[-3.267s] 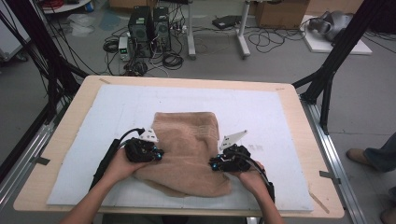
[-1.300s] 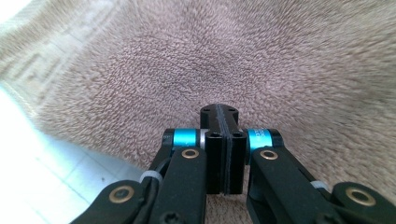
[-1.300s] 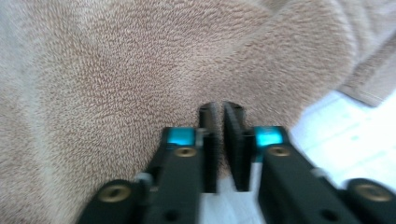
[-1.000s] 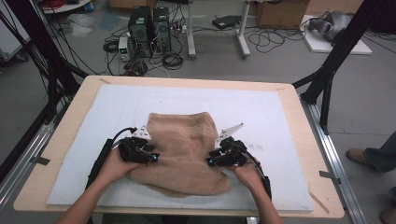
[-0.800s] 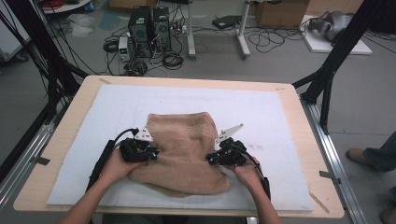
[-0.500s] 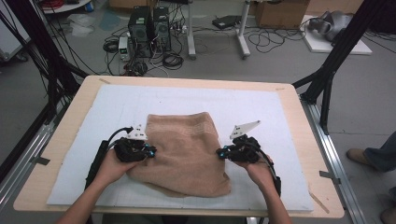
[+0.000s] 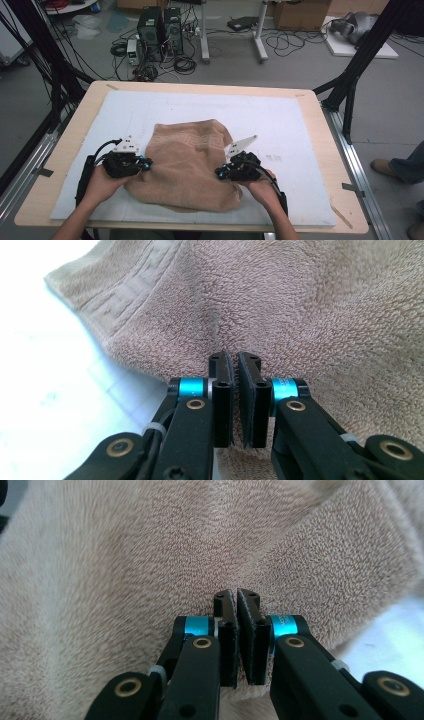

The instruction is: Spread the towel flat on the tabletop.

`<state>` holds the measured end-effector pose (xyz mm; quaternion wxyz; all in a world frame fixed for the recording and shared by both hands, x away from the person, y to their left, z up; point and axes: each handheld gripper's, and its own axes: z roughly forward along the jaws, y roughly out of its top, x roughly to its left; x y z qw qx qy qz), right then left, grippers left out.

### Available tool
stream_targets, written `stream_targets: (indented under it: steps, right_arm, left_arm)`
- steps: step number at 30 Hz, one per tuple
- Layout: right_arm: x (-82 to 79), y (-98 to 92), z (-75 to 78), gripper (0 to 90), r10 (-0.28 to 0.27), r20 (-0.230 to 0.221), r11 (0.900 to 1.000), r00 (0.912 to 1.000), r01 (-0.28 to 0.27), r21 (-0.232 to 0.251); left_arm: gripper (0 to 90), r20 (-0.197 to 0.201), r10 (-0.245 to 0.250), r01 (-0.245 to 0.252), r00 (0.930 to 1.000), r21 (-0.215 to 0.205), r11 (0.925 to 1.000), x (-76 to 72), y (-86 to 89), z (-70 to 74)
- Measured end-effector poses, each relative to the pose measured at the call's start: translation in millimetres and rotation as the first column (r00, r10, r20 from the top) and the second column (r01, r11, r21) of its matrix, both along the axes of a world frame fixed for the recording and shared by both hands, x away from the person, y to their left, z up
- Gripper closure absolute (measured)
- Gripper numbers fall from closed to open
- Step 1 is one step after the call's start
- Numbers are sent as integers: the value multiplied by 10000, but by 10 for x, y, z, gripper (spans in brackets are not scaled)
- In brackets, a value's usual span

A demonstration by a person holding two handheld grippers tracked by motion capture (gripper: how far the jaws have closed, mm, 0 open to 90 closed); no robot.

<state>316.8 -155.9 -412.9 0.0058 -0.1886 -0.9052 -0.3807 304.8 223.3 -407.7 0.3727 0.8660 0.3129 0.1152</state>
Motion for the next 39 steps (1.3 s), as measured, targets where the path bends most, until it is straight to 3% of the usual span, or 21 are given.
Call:
stream_targets:
  steps: [2, 3, 5, 6, 10, 13, 15, 18, 21, 22, 30, 36, 39]
  right_arm:
    - [-11, 28, -28, 825, 217, -21, 9998, 9998, -217, -12]
    - [-13, 21, -12, 761, 216, -47, 9997, 9998, -216, 132]
    - [0, -85, 97, 698, -96, 179, 9978, 9998, 84, 652]
    - [0, -85, 97, 698, -96, 179, 9978, 9998, 84, 652]
    - [115, -279, 193, 606, -1236, 253, 9877, 9920, 1205, 992]
    - [236, -301, 111, 484, -2046, -284, 9744, 9784, 2063, 897]
    - [274, -251, 24, 464, -2097, -472, 9731, 9766, 2132, 877]
    - [293, -134, -77, 596, -1857, -571, 9808, 9809, 1885, 495]
    - [273, -69, -97, 786, -1420, -408, 9893, 9890, 1431, 267]
    - [265, -74, -82, 802, -1366, -337, 9902, 9901, 1375, 263]
    - [230, -282, 46, 827, -1651, -115, 9856, 9862, 1654, 349]
    - [175, -518, 272, 832, -2060, 333, 9779, 9780, 2046, 428]
    - [147, -566, 443, 832, -2235, 853, 9746, 9710, 2217, 301]
  left_arm:
    - [848, -73, 77, -76, 9999, 23, 10000, 4, 25, -23]
    - [848, -107, 100, -100, 9999, 12, 9999, 8, 24, -32]
    - [848, -89, 57, -56, 9999, 146, 9999, 14, 13, -45]
    - [848, -103, 43, -41, 9999, 202, 9998, 18, 5, -53]
    - [847, -174, 23, -19, 9998, 238, 9997, 35, -1, -67]
    - [828, -142, -43, 43, 9999, 45, 10000, 34, -22, -52]
    - [802, -154, -75, 74, 9999, -29, 10000, 45, -38, -52]
    - [648, -479, -35, 32, 9988, -66, 10000, 88, -67, -86]
    - [635, -574, -101, 102, 9983, 5, 9999, 126, -92, -115]
    - [655, -600, -67, 67, 9982, 1, 10000, 129, -110, -125]
    - [874, -616, -510, 535, 9968, 390, 9978, 141, -304, -184]
    - [894, -496, -765, 782, 9958, 335, 9964, 129, -418, -156]
    - [893, -498, -810, 826, 9955, 303, 9961, 125, -441, -150]
